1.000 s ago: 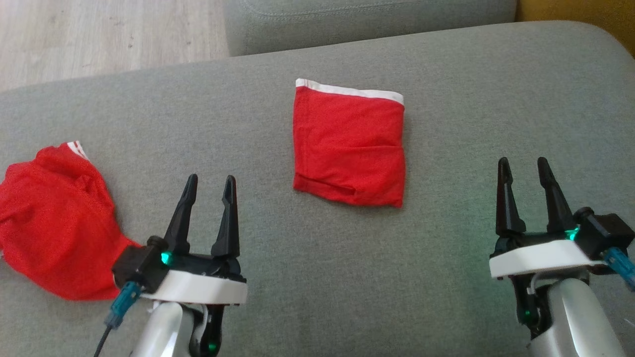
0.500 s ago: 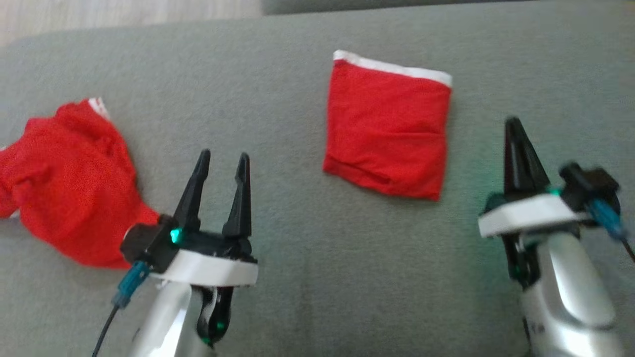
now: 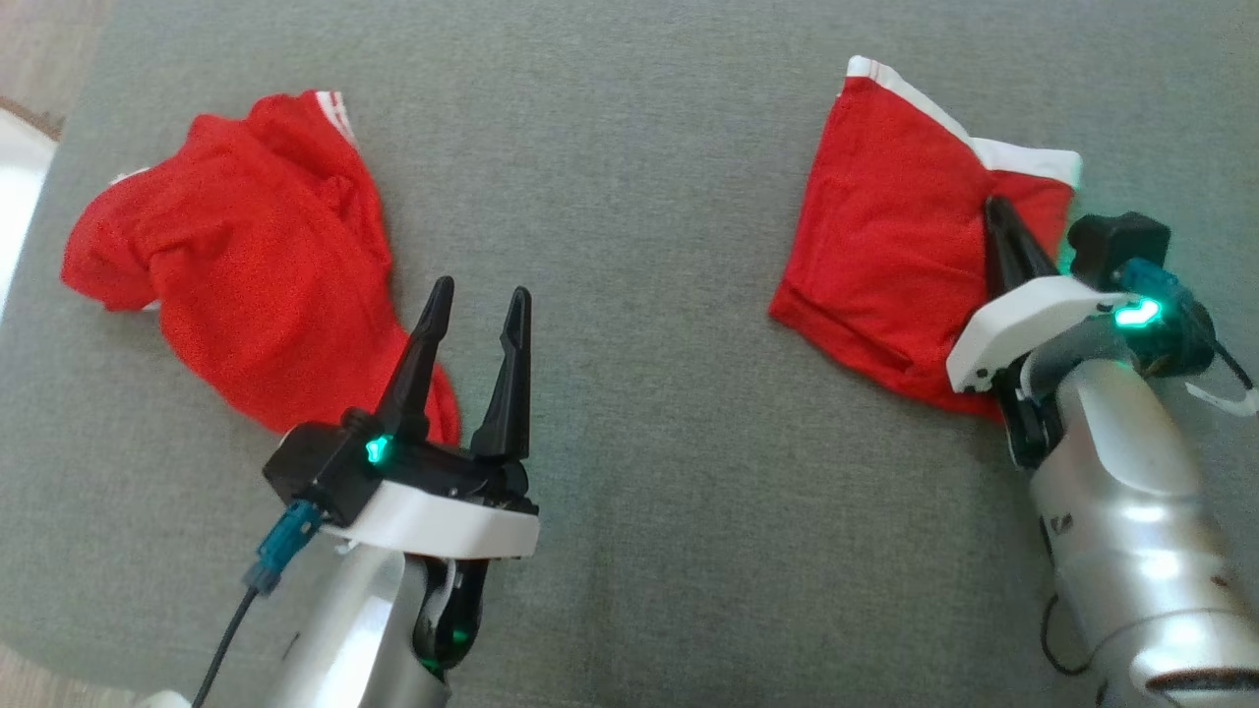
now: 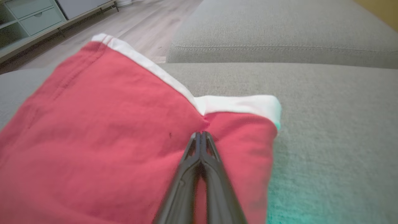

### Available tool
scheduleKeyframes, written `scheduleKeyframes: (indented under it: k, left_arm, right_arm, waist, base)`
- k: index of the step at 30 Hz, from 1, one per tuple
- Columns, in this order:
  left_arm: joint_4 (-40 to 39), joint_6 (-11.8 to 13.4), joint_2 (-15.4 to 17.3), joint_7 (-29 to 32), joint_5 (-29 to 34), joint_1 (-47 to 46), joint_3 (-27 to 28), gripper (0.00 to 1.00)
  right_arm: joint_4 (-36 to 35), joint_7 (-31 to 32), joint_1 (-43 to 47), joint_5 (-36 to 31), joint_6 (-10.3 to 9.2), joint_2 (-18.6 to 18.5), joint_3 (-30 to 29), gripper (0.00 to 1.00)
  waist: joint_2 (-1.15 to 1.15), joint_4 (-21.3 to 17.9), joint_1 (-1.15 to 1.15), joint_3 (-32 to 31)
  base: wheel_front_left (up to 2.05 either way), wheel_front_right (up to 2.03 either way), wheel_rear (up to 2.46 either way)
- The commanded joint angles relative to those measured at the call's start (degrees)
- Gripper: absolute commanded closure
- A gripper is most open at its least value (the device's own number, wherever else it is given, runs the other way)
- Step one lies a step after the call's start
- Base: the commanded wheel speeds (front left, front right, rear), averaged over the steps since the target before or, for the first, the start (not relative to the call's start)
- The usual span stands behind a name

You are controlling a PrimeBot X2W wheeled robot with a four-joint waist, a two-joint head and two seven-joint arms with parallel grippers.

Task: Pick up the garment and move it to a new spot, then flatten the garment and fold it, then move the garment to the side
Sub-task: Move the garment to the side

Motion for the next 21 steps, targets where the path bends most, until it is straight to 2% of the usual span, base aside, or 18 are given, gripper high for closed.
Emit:
scheduleKeyframes:
  k: [1,6,10,14,17,21]
  left_arm:
    - [-1.82,-0.07,0.43,-0.46,-0.30,-1.97,1.17,0.00]
    - [-1.78,0.16,0.43,-0.46,-0.52,-1.39,1.23,0.00]
    - [-2.00,0.40,0.43,-0.46,-0.92,-1.24,0.54,0.00]
    - [-1.96,0.59,0.43,-0.46,-0.99,-1.12,0.35,0.00]
    - [-1.81,0.65,0.43,-0.46,-0.89,-0.98,0.50,0.00]
    - [-1.69,0.65,0.43,-0.46,-0.40,-0.80,1.60,0.00]
  right_arm:
    - [0.06,-2.34,-2.86,-1.30,0.21,0.56,0.92,1.00]
    - [1.12,-5.99,-5.58,-1.16,0.21,1.18,3.68,1.00]
    - [2.97,-6.50,-6.04,4.76,0.21,1.28,12.59,1.00]
    - [6.96,-2.53,-5.70,9.39,0.21,1.29,19.62,1.00]
    - [7.97,-1.88,-5.80,10.93,0.21,1.29,21.99,1.00]
    - [7.92,-4.05,-6.15,14.21,0.21,1.29,23.34,1.00]
  waist:
    - [0.00,1.17,-0.01,-0.04]
    - [0.00,1.59,-0.01,-1.01]
    - [0.00,1.96,-0.01,-1.26]
    - [0.00,1.62,-0.01,-1.47]
    - [0.00,1.15,-0.01,-1.85]
    - [0.00,-0.55,-0.01,-2.83]
  base:
    - [0.00,0.00,0.00]
    - [0.00,0.00,0.00]
    - [0.00,0.00,0.00]
    - [0.00,0.00,0.00]
    - [0.00,0.00,0.00]
    - [0.00,0.00,0.00]
